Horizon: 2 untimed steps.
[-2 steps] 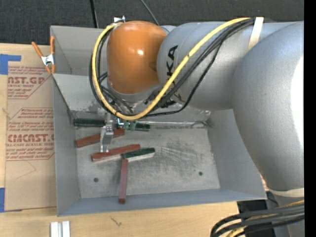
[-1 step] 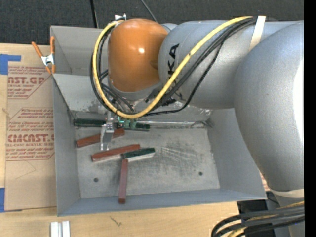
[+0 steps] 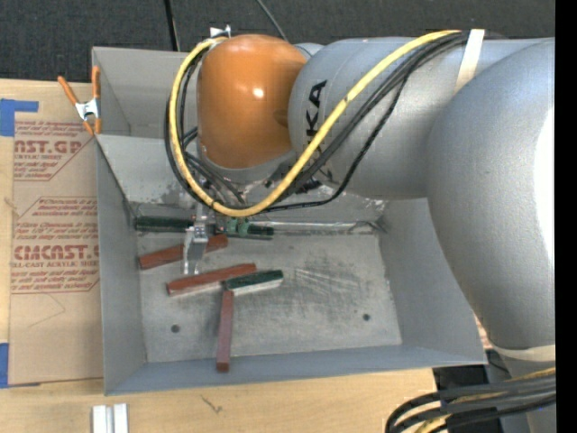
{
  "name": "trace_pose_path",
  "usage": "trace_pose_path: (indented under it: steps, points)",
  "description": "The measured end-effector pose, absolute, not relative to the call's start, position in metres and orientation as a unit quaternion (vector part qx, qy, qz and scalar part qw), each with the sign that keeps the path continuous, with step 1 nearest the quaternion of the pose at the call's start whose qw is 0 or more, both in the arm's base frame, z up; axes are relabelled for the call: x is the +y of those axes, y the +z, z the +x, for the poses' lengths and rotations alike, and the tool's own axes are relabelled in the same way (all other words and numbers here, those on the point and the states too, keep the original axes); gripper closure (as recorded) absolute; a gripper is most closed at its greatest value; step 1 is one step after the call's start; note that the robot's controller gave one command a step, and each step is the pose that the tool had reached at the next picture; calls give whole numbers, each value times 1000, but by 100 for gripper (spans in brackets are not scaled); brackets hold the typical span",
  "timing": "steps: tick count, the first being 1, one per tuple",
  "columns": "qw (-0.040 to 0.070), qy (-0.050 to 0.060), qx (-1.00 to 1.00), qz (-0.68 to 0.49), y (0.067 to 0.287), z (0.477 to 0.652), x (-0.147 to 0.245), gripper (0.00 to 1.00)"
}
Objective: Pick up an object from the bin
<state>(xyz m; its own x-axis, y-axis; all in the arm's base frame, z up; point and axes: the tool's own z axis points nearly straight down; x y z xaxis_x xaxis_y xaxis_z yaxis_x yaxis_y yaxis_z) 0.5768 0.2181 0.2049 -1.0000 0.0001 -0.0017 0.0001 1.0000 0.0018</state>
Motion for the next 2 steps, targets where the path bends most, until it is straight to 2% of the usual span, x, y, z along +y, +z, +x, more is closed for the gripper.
trace_pose_path:
  steps: [1, 2]
  points:
    - [5, 2, 1000, 5, 198, 577, 218, 0]
    - [-6, -2, 999, 42, 180, 567, 212, 0]
